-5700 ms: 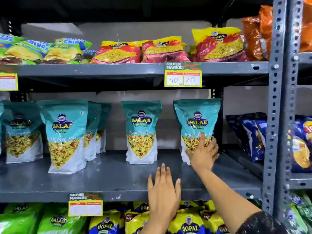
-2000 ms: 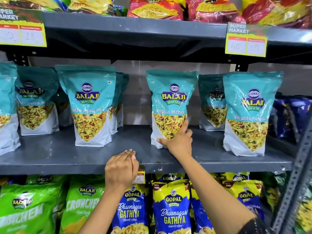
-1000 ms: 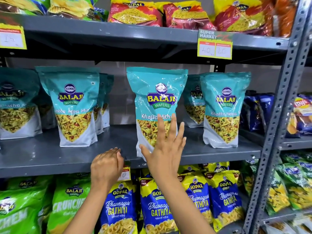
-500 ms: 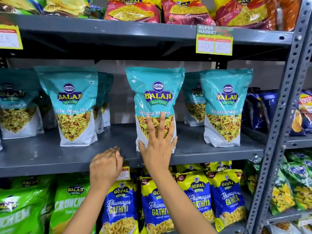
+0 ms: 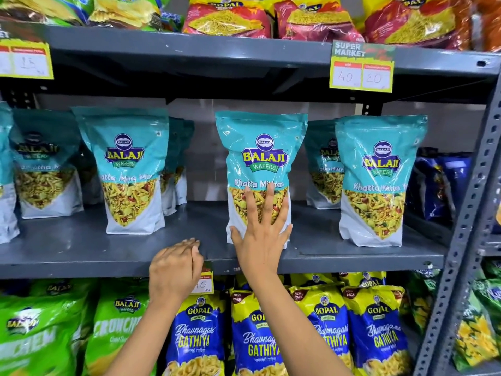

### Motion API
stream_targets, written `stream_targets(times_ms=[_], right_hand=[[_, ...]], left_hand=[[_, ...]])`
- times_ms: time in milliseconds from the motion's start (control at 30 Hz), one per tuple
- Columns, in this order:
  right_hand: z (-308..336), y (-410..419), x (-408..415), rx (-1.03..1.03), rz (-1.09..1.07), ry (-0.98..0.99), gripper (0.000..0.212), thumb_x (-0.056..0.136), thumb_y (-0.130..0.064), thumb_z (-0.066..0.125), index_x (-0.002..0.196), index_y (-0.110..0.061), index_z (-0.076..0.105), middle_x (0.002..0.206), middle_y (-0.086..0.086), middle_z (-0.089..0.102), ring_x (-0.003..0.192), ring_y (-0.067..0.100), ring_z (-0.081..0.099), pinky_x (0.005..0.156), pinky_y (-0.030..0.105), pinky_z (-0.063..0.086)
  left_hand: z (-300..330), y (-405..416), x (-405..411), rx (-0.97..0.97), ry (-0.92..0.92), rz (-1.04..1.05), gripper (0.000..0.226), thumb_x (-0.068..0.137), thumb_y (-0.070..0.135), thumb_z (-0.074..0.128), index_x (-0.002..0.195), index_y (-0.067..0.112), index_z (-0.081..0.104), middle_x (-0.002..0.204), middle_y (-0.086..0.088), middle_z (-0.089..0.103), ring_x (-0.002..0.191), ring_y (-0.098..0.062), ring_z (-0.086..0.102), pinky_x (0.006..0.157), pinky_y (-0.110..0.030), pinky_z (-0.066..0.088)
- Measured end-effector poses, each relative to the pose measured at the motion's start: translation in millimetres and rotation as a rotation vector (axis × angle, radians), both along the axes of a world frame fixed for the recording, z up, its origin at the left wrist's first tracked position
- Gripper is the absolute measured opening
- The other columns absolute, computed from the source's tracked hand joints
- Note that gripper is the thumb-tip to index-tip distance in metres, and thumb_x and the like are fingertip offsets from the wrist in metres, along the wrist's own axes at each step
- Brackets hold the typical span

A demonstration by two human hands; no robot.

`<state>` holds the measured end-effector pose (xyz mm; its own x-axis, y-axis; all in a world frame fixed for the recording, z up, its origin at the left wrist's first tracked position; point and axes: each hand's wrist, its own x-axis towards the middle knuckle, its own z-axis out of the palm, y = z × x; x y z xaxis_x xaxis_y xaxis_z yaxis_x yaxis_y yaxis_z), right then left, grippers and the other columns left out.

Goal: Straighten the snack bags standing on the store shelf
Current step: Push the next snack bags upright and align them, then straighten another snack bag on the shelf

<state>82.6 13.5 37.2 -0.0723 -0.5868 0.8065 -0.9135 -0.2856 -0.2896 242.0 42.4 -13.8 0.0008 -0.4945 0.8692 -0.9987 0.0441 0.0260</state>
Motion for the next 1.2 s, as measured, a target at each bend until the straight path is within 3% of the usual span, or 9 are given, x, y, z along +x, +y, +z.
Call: stream_targets(times_ms=[100, 200, 533, 733, 900, 1033, 1133, 1200], right_hand=[[-3, -2, 2, -0.029, -0.014, -0.009, 0.097, 0.075, -0.049, 0.071, 0.152, -0.035, 0.013, 0.163, 0.007, 0.002, 0.145, 0.043, 0.007, 0.099, 0.076, 0.027], [-3, 2, 15, -0.111, -0.001, -0.032, 0.097, 0.075, -0.051, 0.071, 0.152, -0.034, 0.014, 0.162, 0.011, 0.006, 0.146, 0.041, 0.007, 0.108, 0.07, 0.019], [35, 16, 136, -0.183, 0.152, -0.079, 0.089, 0.08, -0.048, 0.068, 0.151, -0.031, 0.018, 0.162, 0.01, 0.011, 0.146, 0.038, 0.012, 0.115, 0.057, 0.021], [36, 7, 226, -0.05, 0.221, -0.066, 0.104, 0.071, -0.047, 0.077, 0.151, -0.031, 0.013, 0.162, 0.013, 0.009, 0.144, 0.043, 0.013, 0.112, 0.059, 0.026], [35, -8, 278, 0.172, 0.213, -0.101, 0.117, 0.068, -0.054, 0.076, 0.149, -0.044, -0.007, 0.159, 0.015, -0.02, 0.144, 0.047, -0.002, 0.106, 0.071, 0.02], [32, -17, 290, 0.22, 0.153, -0.113, 0.118, 0.07, -0.049, 0.078, 0.146, -0.05, -0.012, 0.151, 0.011, -0.033, 0.14, 0.049, 0.012, 0.102, 0.067, 0.035], [28, -20, 291, 0.152, 0.134, -0.122, 0.113, 0.068, -0.042, 0.081, 0.146, -0.051, -0.001, 0.155, 0.013, -0.021, 0.123, 0.048, 0.036, 0.088, 0.053, 0.051], [25, -18, 292, 0.129, 0.12, -0.124, 0.111, 0.067, -0.037, 0.082, 0.146, -0.05, 0.006, 0.158, 0.014, -0.011, 0.116, 0.046, 0.04, 0.081, 0.051, 0.055]], left_hand=[[2, 0, 3, 0.024, -0.011, -0.019, 0.044, 0.091, 0.024, 0.036, 0.087, 0.008, 0.077, 0.09, -0.007, 0.075, 0.081, -0.021, 0.072, 0.072, -0.032, 0.052], [3, 5, 16, 0.033, -0.035, -0.05, 0.045, 0.092, 0.026, 0.036, 0.089, 0.008, 0.077, 0.092, -0.007, 0.075, 0.084, -0.02, 0.072, 0.074, -0.032, 0.053], [7, 33, 163, 0.042, -0.041, 0.06, 0.051, 0.095, 0.032, 0.032, 0.09, 0.006, 0.076, 0.092, -0.009, 0.075, 0.085, -0.023, 0.072, 0.074, -0.032, 0.052], [6, 37, 241, -0.051, -0.085, 0.048, 0.062, 0.1, 0.036, 0.024, 0.088, 0.006, 0.076, 0.09, -0.01, 0.075, 0.082, -0.024, 0.072, 0.083, -0.034, 0.044], [-3, 32, 269, -0.19, -0.093, 0.028, 0.058, 0.1, 0.031, 0.026, 0.086, 0.003, 0.076, 0.088, -0.013, 0.074, 0.078, -0.027, 0.072, 0.082, -0.034, 0.041], [-8, 26, 270, -0.244, -0.097, 0.013, 0.053, 0.099, 0.029, 0.03, 0.086, 0.005, 0.076, 0.088, -0.011, 0.074, 0.077, -0.026, 0.072, 0.074, -0.035, 0.041], [-10, 23, 271, -0.288, -0.09, -0.004, 0.053, 0.099, 0.029, 0.03, 0.084, 0.006, 0.075, 0.086, -0.01, 0.074, 0.078, -0.025, 0.072, 0.072, -0.034, 0.04], [-9, 24, 271, -0.295, -0.088, -0.006, 0.053, 0.098, 0.028, 0.03, 0.083, 0.005, 0.075, 0.085, -0.01, 0.074, 0.078, -0.024, 0.072, 0.072, -0.034, 0.04]])
